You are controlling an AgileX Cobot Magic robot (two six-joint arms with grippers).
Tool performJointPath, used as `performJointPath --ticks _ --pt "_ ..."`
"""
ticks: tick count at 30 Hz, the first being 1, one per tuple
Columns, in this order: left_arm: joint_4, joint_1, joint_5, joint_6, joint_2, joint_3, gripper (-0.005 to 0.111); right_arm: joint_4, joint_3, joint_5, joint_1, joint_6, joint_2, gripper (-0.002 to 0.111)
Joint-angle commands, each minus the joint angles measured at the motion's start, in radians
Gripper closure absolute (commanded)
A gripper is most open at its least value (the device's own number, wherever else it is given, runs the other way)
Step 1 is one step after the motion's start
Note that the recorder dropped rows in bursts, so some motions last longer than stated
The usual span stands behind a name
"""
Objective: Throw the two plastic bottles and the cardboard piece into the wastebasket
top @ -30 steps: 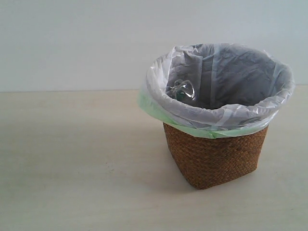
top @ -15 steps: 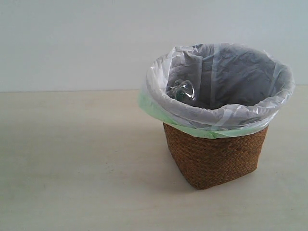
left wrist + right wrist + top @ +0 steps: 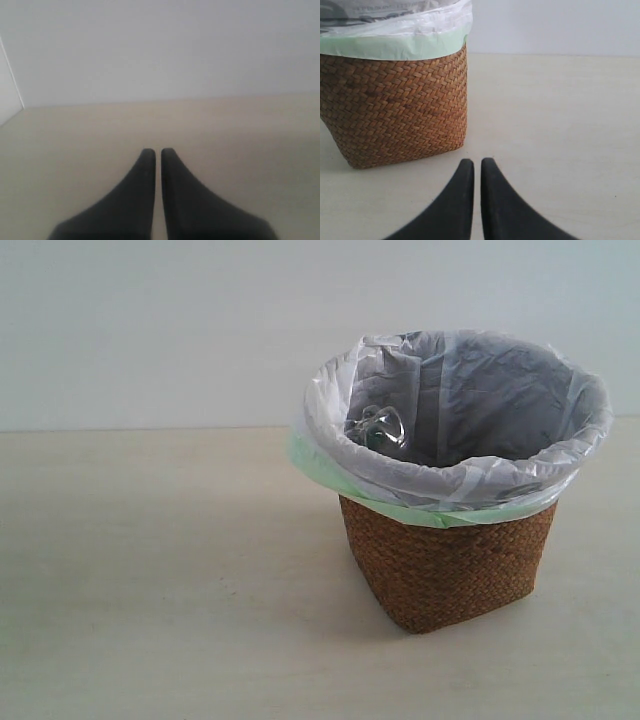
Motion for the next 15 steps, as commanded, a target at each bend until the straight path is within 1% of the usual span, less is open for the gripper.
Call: performJointPath --ticks 1,7,15 --pt "-0.003 0.003 0.11 0.023 -0.003 0.004 0.103 -0.008 -0.001 -0.009 0.001 -0.004 -0.006 0.106" --pt "-0.043 0.003 0.11 0.01 -0.003 0.004 0.103 -0.008 -0.001 -0.009 0.001 -0.004 -0.006 0.106" --pt "-0.043 0.003 0.11 0.01 -0.003 0.004 0.103 -0.008 -0.001 -0.009 0.001 -0.004 -0.006 0.106"
